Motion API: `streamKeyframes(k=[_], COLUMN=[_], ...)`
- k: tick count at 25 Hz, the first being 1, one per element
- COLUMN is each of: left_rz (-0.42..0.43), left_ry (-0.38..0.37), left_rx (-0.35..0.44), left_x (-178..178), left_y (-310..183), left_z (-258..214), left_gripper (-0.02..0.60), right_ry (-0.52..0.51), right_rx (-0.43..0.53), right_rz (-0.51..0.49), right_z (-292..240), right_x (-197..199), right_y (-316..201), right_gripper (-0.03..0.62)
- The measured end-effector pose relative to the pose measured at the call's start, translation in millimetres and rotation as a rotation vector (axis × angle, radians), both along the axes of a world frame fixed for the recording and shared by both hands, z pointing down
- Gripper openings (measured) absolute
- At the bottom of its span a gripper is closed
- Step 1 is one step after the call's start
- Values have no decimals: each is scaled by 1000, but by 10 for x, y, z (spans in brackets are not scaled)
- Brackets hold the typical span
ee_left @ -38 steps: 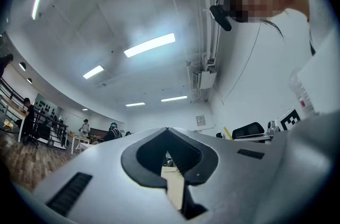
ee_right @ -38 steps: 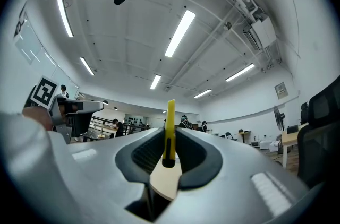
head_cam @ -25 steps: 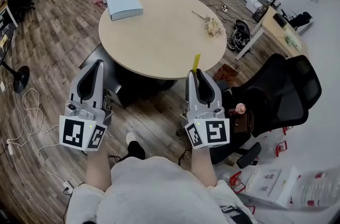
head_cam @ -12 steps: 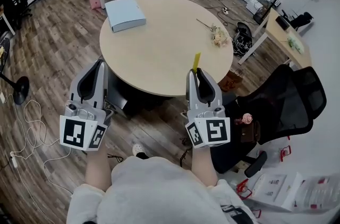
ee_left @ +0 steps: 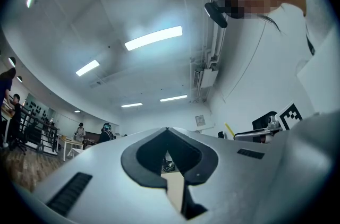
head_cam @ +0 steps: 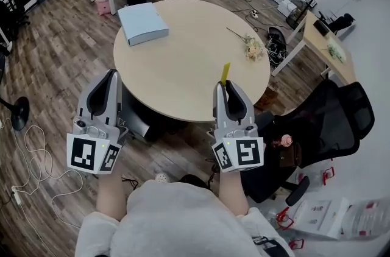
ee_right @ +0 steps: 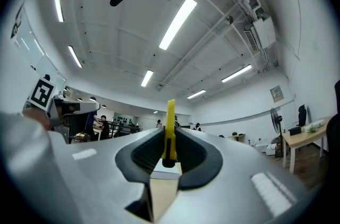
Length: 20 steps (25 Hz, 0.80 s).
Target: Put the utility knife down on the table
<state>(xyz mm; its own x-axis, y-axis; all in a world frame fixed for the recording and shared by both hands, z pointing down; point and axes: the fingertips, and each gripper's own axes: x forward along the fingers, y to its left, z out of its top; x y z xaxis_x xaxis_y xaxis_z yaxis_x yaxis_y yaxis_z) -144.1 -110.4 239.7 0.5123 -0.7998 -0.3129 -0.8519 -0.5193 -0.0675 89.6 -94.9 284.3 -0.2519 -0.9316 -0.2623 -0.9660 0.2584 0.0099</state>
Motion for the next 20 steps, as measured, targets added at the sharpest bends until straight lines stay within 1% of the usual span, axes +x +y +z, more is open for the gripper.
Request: streamKeyframes(k=[4, 9, 15, 20], left_rz=[9, 25, 2, -22], left_ry=[12, 14, 17, 19], left_rx=[-21, -51, -39, -21], left_x=[-72, -48, -25, 37], left_y=[-177, -399, -747, -1100], left_z=[87, 192, 148, 68], left_gripper=[8, 8, 8, 8], right_ry=[15, 17, 13, 17], right_rx=[-18, -38, -26, -7], right_rz=[5, 9, -7, -32], right_z=[53, 107, 59, -39], right_x=[-79, -82, -25, 51], right_y=[-118, -312, -709, -1138], right_gripper=[74, 74, 74, 74])
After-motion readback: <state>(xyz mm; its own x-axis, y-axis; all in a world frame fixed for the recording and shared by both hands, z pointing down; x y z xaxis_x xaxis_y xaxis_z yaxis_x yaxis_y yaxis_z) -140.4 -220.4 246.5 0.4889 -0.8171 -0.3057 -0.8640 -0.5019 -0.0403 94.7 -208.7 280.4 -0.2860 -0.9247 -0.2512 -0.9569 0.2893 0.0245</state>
